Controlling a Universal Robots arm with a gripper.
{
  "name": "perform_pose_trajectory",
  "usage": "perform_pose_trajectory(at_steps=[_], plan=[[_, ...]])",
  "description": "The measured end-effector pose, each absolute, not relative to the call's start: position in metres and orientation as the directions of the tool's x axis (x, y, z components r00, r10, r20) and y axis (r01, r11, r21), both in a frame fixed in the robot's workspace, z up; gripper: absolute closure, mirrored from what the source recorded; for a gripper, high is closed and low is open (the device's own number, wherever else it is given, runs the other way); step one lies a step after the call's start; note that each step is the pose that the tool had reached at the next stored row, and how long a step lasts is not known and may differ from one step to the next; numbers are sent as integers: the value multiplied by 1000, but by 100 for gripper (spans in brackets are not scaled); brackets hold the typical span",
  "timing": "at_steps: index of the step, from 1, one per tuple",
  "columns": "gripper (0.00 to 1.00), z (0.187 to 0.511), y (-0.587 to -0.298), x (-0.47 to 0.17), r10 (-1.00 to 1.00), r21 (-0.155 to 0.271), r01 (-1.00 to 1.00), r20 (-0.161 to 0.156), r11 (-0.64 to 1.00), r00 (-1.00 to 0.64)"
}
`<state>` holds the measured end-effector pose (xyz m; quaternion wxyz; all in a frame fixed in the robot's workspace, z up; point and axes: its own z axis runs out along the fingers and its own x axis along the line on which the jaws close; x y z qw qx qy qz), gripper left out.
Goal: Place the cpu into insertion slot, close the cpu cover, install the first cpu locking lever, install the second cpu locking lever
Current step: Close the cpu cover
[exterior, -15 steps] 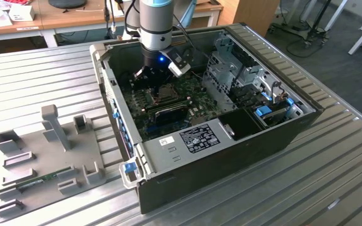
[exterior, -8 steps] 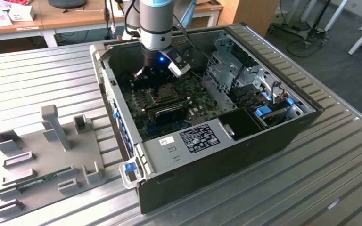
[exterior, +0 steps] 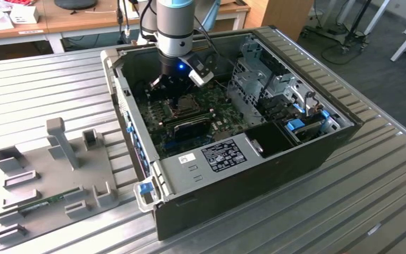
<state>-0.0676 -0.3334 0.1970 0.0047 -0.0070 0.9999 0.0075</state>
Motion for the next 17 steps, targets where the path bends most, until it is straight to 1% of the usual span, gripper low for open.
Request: perform_pose_trajectory(at_steps=[8,17], plan=[[89,199,-333,-67,-14,17,-14,-11,1000,-1000],[89,209,-333,-68,-14,15,-14,-10,1000,-1000]])
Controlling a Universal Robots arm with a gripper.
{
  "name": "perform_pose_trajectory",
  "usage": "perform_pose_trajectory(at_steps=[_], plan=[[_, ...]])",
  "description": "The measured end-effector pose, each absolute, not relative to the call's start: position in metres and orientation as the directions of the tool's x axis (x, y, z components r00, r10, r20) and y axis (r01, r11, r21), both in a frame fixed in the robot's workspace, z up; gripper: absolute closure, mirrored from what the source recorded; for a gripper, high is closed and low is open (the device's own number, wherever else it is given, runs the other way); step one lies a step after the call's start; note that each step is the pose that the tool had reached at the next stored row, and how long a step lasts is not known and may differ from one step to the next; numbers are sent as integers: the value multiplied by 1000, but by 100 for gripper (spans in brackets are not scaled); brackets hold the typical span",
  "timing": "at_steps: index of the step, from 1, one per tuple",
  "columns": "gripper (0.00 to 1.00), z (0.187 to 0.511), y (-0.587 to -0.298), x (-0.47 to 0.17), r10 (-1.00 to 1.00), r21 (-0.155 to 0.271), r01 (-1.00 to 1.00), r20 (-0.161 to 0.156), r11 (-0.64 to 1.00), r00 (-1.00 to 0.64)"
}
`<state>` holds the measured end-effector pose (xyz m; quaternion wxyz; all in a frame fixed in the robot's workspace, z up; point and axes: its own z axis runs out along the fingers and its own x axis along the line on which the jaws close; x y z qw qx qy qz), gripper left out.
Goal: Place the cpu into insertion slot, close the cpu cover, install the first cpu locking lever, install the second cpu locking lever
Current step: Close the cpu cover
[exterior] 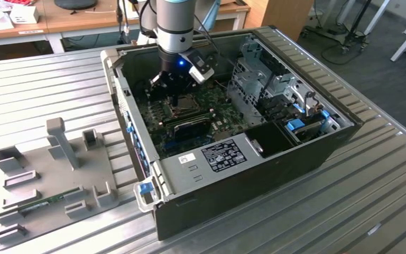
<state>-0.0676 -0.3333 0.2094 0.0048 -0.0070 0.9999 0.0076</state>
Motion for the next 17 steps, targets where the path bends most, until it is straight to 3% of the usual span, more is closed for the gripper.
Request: perform_pose_trajectory(at_steps=[17], plan=[[89,223,-333,-67,-14,15,-14,-10,1000,-1000]])
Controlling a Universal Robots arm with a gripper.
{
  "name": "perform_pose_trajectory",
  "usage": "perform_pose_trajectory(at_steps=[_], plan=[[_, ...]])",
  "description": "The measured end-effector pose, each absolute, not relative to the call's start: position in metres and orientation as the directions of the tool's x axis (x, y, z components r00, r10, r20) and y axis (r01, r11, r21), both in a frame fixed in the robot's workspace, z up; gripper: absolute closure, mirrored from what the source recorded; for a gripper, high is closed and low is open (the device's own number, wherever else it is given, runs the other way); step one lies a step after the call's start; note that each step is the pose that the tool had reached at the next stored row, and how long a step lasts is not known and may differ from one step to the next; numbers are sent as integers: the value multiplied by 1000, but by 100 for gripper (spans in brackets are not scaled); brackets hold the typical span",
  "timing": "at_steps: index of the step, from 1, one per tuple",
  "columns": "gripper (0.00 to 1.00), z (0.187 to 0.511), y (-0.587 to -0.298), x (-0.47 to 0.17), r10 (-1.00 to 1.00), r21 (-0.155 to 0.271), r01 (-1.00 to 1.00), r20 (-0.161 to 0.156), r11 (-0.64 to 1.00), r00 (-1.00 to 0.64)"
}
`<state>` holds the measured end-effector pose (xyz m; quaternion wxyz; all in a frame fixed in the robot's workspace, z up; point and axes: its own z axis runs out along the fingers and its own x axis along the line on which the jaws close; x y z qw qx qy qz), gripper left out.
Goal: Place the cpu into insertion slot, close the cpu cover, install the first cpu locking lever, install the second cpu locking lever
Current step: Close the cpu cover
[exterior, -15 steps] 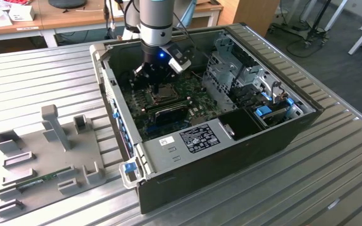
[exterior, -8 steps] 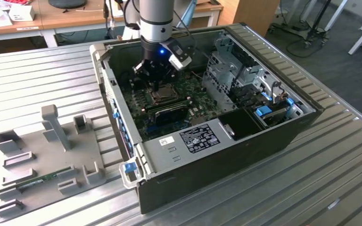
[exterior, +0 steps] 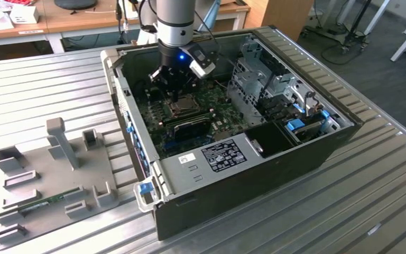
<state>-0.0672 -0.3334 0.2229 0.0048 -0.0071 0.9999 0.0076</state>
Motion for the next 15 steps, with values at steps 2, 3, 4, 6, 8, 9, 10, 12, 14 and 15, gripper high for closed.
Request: perform_pose_trajectory(at_steps=[2,3,4,6,8,9,10,12,14,15], plan=[[89,223,-333,-65,-14,15,-14,-10,1000,-1000],[89,223,-333,-64,-14,15,-14,-10,1000,-1000],[89,223,-333,-61,-14,15,-14,-10,1000,-1000],[89,223,-333,-57,-14,15,-14,-10,1000,-1000],[89,223,-333,-53,-14,15,-14,-10,1000,-1000],[89,223,-333,-51,-14,15,-14,-10,1000,-1000],[89,223,-333,-48,-14,15,-14,-10,1000,-1000],[89,223,-333,-45,-14,15,-14,-10,1000,-1000],[89,223,-333,-43,-14,15,-14,-10,1000,-1000],[89,223,-333,-43,-15,15,-15,-10,1000,-1000]])
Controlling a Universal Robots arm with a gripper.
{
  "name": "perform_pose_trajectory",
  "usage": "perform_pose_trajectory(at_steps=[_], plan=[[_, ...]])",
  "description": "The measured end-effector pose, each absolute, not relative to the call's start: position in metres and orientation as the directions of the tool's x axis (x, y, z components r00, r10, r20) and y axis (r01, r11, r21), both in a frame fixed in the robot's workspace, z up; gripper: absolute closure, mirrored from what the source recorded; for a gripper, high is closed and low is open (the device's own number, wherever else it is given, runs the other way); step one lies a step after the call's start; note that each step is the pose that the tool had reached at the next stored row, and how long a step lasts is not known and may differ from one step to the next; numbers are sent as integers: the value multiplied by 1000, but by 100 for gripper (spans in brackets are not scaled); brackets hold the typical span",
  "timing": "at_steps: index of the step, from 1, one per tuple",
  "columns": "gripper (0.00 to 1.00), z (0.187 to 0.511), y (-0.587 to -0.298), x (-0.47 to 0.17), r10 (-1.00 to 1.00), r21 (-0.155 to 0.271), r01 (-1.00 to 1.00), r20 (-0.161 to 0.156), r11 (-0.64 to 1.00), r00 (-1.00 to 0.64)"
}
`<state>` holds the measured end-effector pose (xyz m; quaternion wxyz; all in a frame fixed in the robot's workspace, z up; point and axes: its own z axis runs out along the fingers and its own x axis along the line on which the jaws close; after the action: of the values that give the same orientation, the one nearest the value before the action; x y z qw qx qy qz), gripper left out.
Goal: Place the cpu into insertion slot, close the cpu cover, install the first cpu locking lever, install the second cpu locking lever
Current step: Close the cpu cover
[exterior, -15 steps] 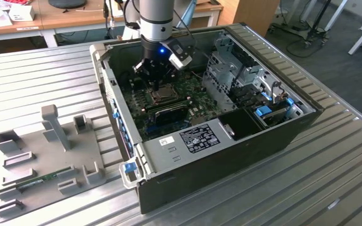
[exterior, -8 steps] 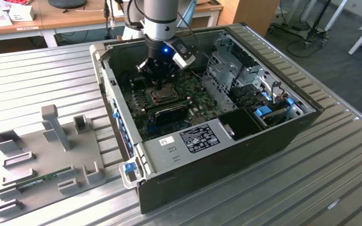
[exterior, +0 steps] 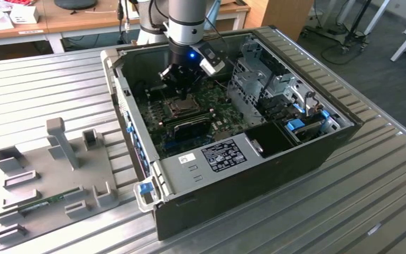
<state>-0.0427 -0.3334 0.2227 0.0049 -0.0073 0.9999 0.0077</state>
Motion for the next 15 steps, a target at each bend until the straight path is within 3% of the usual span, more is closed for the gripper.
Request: perform_pose_trajectory(at_steps=[7,15], plan=[[89,222,-333,-43,-16,15,-17,-37,1000,-999],[89,224,-333,-43,-16,15,-17,-38,1000,-999]])
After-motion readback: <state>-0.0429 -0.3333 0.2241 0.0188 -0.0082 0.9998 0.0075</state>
